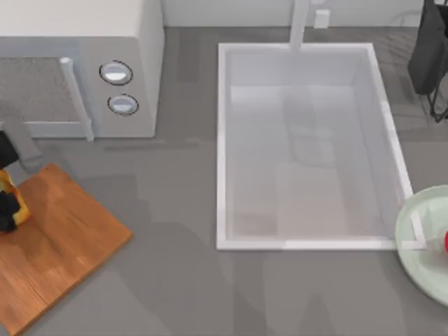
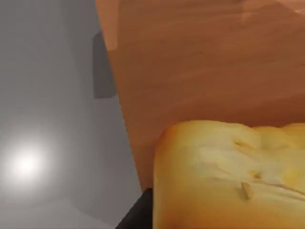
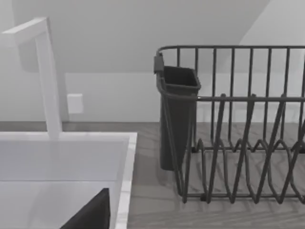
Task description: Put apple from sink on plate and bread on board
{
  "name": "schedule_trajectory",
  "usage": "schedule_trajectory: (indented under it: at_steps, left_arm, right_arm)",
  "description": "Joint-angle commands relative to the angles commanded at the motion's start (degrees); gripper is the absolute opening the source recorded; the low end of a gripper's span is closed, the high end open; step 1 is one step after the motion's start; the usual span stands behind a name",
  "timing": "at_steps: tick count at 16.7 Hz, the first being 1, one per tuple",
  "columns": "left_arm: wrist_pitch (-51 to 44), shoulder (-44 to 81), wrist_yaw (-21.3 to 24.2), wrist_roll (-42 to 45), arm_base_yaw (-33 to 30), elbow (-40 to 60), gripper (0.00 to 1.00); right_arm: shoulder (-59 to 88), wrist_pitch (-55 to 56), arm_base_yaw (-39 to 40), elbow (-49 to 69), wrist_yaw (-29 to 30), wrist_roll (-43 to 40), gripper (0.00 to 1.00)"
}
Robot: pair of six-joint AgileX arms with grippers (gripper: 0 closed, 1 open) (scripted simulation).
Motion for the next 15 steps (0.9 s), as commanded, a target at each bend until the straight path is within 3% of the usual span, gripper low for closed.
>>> schedule_trajectory:
  at_steps: [8,15]
  left_arm:
    - [-15.7,-4.5,4.7,0.5,-5.2,-1.5,0.0]
    - [-20.4,-6.5,-0.1,0.5,-1.2,13.8,0.0]
  right_arm:
    - [0.0,0.0,0.0,0.0,0.0,0.0,1.0]
    - [0.0,0.0,0.0,0.0,0.0,0.0,1.0]
